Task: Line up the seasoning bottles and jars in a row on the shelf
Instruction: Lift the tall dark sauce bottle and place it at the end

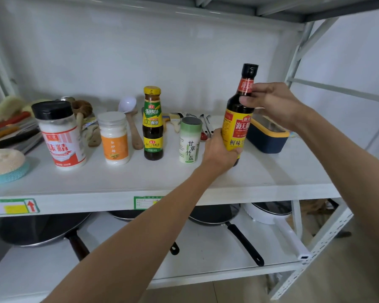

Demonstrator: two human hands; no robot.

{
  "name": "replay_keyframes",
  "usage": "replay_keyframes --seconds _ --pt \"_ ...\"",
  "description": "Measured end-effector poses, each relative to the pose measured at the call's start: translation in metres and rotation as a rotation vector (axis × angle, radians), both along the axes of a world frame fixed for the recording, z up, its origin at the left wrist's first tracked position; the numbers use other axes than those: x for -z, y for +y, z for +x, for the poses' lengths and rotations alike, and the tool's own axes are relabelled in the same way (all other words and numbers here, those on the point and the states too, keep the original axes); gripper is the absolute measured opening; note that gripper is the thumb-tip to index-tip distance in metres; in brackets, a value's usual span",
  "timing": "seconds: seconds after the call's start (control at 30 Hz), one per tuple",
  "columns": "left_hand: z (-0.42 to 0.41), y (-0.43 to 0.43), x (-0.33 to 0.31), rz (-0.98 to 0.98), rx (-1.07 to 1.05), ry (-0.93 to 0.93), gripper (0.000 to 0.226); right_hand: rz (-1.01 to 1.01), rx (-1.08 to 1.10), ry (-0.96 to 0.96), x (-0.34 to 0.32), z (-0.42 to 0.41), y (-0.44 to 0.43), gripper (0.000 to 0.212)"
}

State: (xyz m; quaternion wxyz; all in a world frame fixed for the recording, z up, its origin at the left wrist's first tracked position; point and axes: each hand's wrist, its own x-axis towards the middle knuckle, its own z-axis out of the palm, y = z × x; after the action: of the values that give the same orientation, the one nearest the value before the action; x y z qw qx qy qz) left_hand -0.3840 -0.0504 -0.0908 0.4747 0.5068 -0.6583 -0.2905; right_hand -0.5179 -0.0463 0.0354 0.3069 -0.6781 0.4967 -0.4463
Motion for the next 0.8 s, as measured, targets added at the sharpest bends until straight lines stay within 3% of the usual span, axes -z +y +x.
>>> replay_keyframes --seconds 0.37,0.57,0.8 --pt "-0.004 -0.004 0.015 -0.027 -0.084 0.011 0.043 -0.174 0.151 -0.007 0.014 0.008 -0.008 0.027" --pt "-0.005 -0.008 0.017 -0.027 -0.072 0.009 0.039 -0.246 0.235 0.006 0.024 0.014 -0.008 0.05" --pt "-0.007 -0.01 0.019 -0.031 -0.093 -0.013 0.041 -0.261 0.276 -0.032 0.031 0.019 -0.006 0.054"
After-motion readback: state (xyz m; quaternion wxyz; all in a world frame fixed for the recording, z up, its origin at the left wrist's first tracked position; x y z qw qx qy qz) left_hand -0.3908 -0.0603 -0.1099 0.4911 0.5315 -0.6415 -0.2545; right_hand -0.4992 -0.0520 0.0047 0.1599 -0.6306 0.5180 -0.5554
